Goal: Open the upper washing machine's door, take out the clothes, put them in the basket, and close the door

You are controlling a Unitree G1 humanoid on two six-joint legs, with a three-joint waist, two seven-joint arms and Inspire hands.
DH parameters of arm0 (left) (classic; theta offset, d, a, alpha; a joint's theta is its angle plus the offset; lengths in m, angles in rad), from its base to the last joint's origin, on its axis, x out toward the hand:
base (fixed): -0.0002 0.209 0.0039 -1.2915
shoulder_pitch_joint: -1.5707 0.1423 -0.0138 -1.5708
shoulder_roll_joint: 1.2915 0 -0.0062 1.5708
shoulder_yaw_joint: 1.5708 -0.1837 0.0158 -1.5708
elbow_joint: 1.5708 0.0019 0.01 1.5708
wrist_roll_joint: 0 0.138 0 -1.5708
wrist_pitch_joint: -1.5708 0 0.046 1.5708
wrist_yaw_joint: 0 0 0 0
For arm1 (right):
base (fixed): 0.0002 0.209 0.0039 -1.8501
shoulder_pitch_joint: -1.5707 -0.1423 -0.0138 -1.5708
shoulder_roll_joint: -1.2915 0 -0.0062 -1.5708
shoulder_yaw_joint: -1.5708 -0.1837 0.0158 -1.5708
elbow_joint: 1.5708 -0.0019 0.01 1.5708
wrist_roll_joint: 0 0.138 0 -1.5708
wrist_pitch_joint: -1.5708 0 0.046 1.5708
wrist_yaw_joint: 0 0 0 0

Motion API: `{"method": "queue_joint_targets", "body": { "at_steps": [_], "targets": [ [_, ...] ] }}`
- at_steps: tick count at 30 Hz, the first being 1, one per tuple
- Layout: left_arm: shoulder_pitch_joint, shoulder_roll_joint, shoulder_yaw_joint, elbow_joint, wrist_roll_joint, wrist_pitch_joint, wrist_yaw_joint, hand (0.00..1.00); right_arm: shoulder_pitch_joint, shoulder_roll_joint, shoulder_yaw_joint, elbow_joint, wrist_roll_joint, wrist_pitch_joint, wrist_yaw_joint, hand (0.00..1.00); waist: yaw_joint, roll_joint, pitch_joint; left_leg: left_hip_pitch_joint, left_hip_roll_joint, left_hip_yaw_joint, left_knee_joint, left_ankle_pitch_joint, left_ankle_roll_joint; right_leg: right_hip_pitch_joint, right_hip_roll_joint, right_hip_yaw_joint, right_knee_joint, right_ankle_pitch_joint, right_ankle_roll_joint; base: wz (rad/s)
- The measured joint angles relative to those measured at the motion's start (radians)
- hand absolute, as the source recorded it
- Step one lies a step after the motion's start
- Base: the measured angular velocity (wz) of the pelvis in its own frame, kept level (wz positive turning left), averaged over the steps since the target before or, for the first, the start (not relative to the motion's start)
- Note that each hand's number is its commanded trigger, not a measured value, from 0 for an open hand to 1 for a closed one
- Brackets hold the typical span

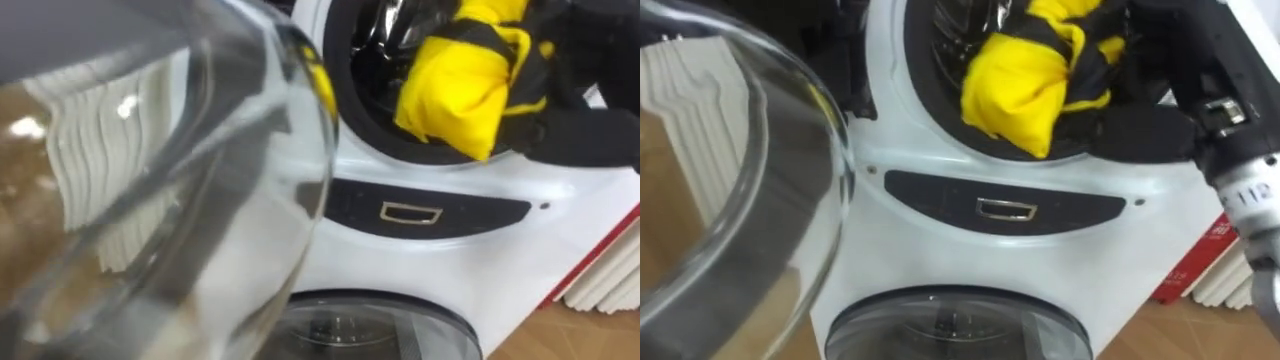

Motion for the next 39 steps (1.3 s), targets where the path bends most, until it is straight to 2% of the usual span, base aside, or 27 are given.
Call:
{"method": "queue_joint_targets", "body": {
  "at_steps": [4,8,11,13,15,19,23,25,28,31,34,37,38,39],
  "targets": [
    [0.024,0.0,0.0,0.009,-0.007,-0.001,0.004,0.0,0.048,0.0,-0.027,-0.001,0.022,-0.007,0.0,1.0,-0.023,-0.001,-0.001,-0.005,0.0,0.006,0.009,-0.002,-0.003,-0.009,0.001,0.007,0.012,-0.001,-0.006,-0.07],
    [0.023,-0.001,0.0,0.006,-0.005,-0.003,0.01,0.0,0.118,0.0,-0.063,0.002,0.012,-0.011,0.0,1.0,-0.045,-0.001,-0.0025,-0.011,0.003,0.009,0.019,-0.003,-0.006,-0.014,0.007,0.018,0.013,0.001,-0.009,-0.07],
    [0.022,0.0,0.0,0.005,0.002,-0.013,0.011,0.0,0.169,0.002,-0.075,0.002,0.005,-0.017,0.002,1.0,-0.053,-0.002,-0.0045,-0.01,0.008,0.043,0.021,-0.004,-0.008,-0.027,0.015,0.041,0.019,0.003,-0.012,-0.25],
    [0.022,0.0,-0.002,0.004,0.003,-0.018,0.011,0.0,0.204,0.017,-0.085,0.002,0.013,-0.017,0.003,1.0,-0.059,-0.001,-0.004,-0.009,0.01,0.06,0.021,-0.005,-0.009,-0.032,0.021,0.055,0.022,0.004,-0.014,-0.28],
    [0.018,0.001,-0.003,0.004,0.003,-0.019,0.011,0.0,0.246,0.044,-0.103,0.004,0.021,-0.02,0.003,1.0,-0.082,0.001,-0.0022,-0.007,0.011,0.077,0.017,-0.006,-0.011,-0.039,0.026,0.067,0.029,0.004,-0.014,-0.19],
    [0.019,0.009,-0.002,0.004,0.003,-0.028,0.012,0.0,0.302,0.078,-0.141,0.016,0.024,-0.023,0.002,1.0,-0.104,0.007,0.003,0.005,0.014,0.112,0.008,-0.01,-0.015,-0.045,0.04,0.102,0.034,0.005,-0.016,-0.29],
    [-0.002,0.018,-0.003,-0.011,0.005,-0.028,0.01,0.0,0.315,0.086,-0.199,0.057,0.017,-0.023,-0.007,1.0,-0.137,0.01,0.0067,0.006,0.016,0.16,0.004,-0.015,-0.019,-0.069,0.057,0.149,0.048,0.011,-0.017,-0.36],
    [-0.029,0.03,-0.004,-0.013,0.006,-0.034,0.007,0.0,0.334,0.102,-0.228,0.083,0.012,-0.026,-0.014,1.0,-0.14,0.007,0.0037,0.009,0.016,0.169,0.004,-0.016,-0.02,-0.069,0.06,0.156,0.05,0.012,-0.017,-0.19],
    [-0.068,0.049,-0.013,-0.013,0.005,-0.041,-0.011,0.0,0.392,0.11,-0.244,0.129,0.011,-0.031,-0.005,1.0,-0.143,0.001,0.0029,0.007,0.017,0.204,0.003,-0.019,-0.021,-0.091,0.074,0.198,0.053,0.019,-0.014,-0.31],
    [-0.1,0.063,-0.04,-0.008,0.007,-0.039,-0.015,0.0,0.431,0.137,-0.24,0.194,0.009,-0.031,0.036,1.0,-0.142,0.004,0.0025,0.002,0.022,0.25,0.016,-0.027,-0.02,-0.094,0.079,0.217,0.054,0.038,-0.013,-0.42],
    [-0.119,0.068,-0.096,-0.013,0.007,-0.032,-0.032,0.0,0.438,0.163,-0.234,0.291,-0.006,-0.031,0.044,1.0,-0.145,0.023,0.0032,-0.005,0.023,0.284,0.027,-0.032,-0.016,-0.099,0.086,0.25,0.044,0.06,-0.006,-0.35],
    [-0.156,0.07,-0.17,-0.013,0.006,-0.017,-0.045,0.0,0.437,0.206,-0.171,0.416,-0.058,-0.033,0.045,1.0,-0.153,0.038,-0.0004,-0.018,0.023,0.319,0.043,-0.037,-0.012,-0.125,0.092,0.273,0.046,0.071,-0.001,-0.32],
    [-0.173,0.066,-0.195,-0.013,0.006,-0.017,-0.054,0.0,0.437,0.227,-0.139,0.463,-0.07,-0.032,0.048,1.0,-0.153,0.047,-0.0006,-0.02,0.022,0.336,0.045,-0.037,-0.012,-0.132,0.094,0.284,0.048,0.077,0.001,-0.46],
    [-0.191,0.063,-0.22,-0.011,0.006,-0.018,-0.061,0.0,0.433,0.23,-0.101,0.516,-0.074,-0.033,0.053,1.0,-0.149,0.058,0.0002,-0.021,0.02,0.36,0.045,-0.037,-0.012,-0.143,0.094,0.284,0.054,0.081,0.001,-0.5]
  ]
}}
